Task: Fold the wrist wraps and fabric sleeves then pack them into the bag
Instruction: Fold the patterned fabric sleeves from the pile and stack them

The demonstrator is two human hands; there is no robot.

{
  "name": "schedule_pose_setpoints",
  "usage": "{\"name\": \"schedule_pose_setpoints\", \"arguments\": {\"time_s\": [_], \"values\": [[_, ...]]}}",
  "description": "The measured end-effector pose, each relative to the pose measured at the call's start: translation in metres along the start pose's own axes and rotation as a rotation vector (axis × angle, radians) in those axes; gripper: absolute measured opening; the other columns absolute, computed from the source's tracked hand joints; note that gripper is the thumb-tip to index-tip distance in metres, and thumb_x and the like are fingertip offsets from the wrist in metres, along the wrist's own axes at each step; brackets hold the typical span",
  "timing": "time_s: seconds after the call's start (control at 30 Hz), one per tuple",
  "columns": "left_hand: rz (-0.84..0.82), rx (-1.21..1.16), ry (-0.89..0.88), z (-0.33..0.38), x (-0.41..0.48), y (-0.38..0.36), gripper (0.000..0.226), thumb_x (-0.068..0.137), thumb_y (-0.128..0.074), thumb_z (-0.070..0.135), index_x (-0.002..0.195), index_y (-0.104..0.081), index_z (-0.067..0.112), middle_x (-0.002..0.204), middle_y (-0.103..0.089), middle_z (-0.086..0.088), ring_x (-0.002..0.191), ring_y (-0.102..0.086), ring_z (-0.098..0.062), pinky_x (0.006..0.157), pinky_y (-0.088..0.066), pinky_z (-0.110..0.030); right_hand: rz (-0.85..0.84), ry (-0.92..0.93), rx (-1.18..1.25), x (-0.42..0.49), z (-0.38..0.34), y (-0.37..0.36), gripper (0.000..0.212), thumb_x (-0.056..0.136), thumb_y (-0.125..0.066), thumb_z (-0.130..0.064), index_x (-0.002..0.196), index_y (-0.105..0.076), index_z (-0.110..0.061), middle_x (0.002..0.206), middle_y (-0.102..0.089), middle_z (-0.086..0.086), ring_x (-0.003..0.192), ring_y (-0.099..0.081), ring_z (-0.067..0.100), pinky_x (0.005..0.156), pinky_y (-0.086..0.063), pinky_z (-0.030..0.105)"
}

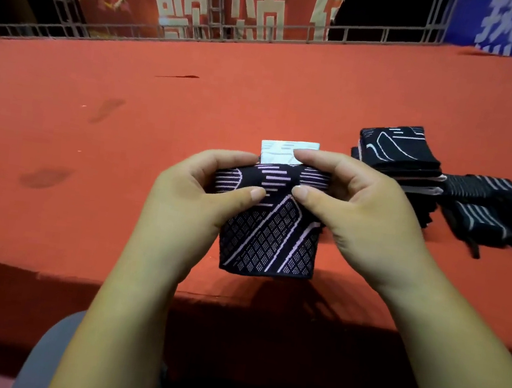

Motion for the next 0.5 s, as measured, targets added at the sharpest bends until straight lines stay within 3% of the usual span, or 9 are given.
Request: {"name": "schedule_pose_setpoints", "arguments": {"time_s": [0.1, 0.2, 0.37, 0.5], "values": [[0.011, 0.075, -0.024, -0.009, 0.002, -0.005, 0.038, 0.083, -0.089, 0.008, 0.112, -0.082, 0.03, 0.104, -0.082, 0.011, 0.099, -0.077, -0.008, 0.088, -0.057, -0.023, 0.002, 0.029, -0.066, 0.001, 0.008, 0.004, 0.041, 0.095, -0.08, -0.009, 0.132, -0.075, -0.027, 0.12, -0.079, -0.012, 0.113, -0.074, 0.007, 0.107, -0.057, 0.043], [0.02, 0.134, -0.038, -0.014, 0.006, -0.01, 0.038, 0.082, -0.09, 0.011, 0.114, -0.082, 0.029, 0.102, -0.082, 0.016, 0.099, -0.077, -0.003, 0.087, -0.056, -0.018, 0.009, 0.061, -0.145, 0.002, 0.016, 0.008, 0.042, 0.097, -0.079, -0.015, 0.135, -0.074, -0.032, 0.121, -0.078, -0.009, 0.112, -0.073, 0.008, 0.106, -0.056, 0.043], [0.034, 0.182, -0.04, -0.021, 0.011, -0.016, 0.037, 0.08, -0.092, 0.012, 0.113, -0.084, 0.026, 0.098, -0.082, 0.018, 0.093, -0.076, 0.003, 0.082, -0.053, -0.01, 0.035, 0.115, -0.378, 0.002, 0.026, 0.012, 0.041, 0.098, -0.077, -0.022, 0.137, -0.072, -0.037, 0.101, -0.067, -0.012, 0.09, -0.066, 0.006, 0.083, -0.048, 0.014], [0.037, 0.197, -0.032, -0.024, 0.012, -0.018, 0.033, 0.08, -0.092, 0.013, 0.11, -0.085, 0.026, 0.095, -0.082, 0.016, 0.089, -0.076, 0.002, 0.078, -0.052, -0.01, 0.019, 0.096, -0.425, 0.002, 0.032, 0.015, 0.045, 0.095, -0.081, -0.028, 0.138, -0.072, -0.033, 0.101, -0.066, -0.012, 0.094, -0.065, 0.003, 0.083, -0.045, 0.011]]}}
Point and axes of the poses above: each hand's wrist, its own x-axis towards the middle knuckle, its own y-axis out of the back of the hand, z = x × y, the point moved 1 cm from there along x, towards the middle knuckle
